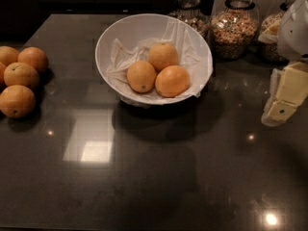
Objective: Pick orange from white bowl
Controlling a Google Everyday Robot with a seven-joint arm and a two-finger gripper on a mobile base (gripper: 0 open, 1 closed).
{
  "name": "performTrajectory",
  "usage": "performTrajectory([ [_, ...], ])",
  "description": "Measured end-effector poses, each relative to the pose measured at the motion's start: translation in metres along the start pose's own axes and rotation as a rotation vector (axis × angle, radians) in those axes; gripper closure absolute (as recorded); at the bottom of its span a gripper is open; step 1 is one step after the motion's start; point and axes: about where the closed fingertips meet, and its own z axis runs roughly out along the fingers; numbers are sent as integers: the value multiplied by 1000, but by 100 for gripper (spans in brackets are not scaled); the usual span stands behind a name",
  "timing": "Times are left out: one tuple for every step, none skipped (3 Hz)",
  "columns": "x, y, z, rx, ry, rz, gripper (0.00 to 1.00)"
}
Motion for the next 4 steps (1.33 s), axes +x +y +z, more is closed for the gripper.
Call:
performTrajectory([
  [-4,-5,3,8,-13,-2,0],
  [-17,-18,17,21,-46,-15,0],
  [-59,-50,58,41,-93,-45,0],
  [-59,-50,60,37,-95,-43,0],
])
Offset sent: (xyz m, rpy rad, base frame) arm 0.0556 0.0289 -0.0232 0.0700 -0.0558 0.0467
